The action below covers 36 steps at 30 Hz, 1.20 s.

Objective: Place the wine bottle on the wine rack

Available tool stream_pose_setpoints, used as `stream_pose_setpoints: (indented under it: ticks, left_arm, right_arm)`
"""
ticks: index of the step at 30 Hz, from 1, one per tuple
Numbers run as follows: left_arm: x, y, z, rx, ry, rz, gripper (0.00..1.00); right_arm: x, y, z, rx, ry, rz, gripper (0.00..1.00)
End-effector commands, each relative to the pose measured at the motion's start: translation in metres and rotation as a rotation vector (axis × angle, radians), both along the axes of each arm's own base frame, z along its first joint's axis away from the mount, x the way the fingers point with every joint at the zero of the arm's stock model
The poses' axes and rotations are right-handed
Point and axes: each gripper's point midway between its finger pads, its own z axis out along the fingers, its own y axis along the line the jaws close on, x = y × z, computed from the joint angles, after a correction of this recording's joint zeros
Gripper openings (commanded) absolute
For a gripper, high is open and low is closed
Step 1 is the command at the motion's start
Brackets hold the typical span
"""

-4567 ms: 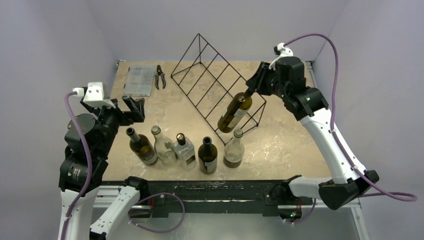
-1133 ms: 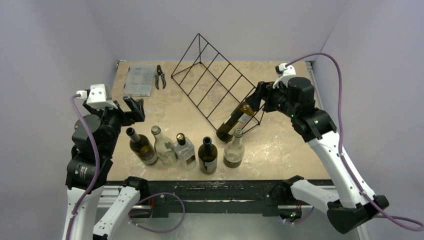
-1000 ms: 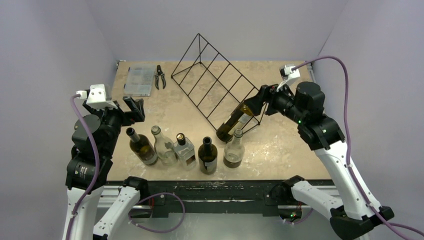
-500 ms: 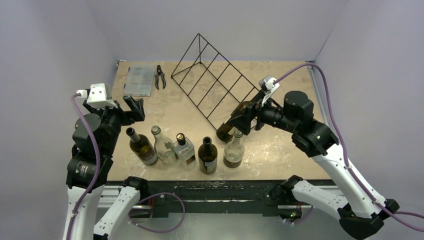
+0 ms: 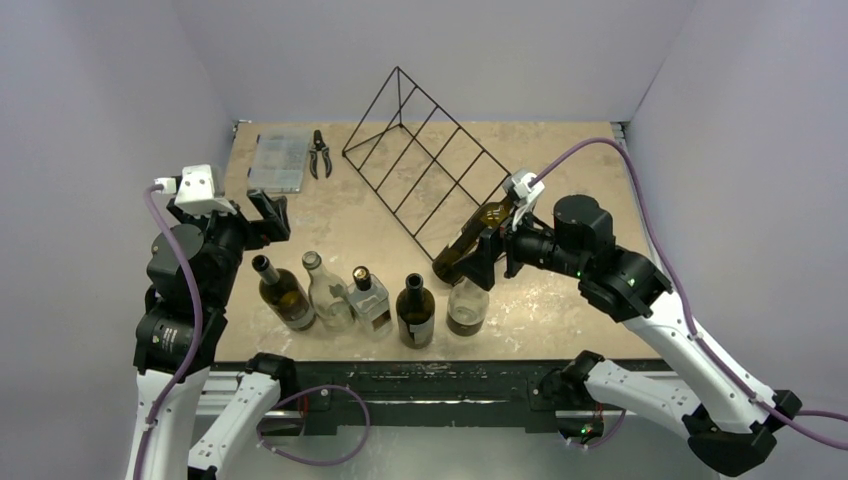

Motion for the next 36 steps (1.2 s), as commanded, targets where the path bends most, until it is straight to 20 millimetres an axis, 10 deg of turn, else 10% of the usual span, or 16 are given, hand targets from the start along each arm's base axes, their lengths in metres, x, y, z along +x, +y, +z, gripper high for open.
stream_pose_setpoints:
  ticks: [1,36]
  left_arm:
    - [0.005,0.000,0.006,-0.017,-0.024,0.003,0.93]
    - [0.004,0.001,0.006,-0.020,-0.020,0.006,1.00]
  right_arm:
    - [-0.007,-0.004,-0.001,-0.015,-0.030,0.013,0.99]
    - [-0.013,0.004,-0.042,-0.063,0.037,0.007,0.67]
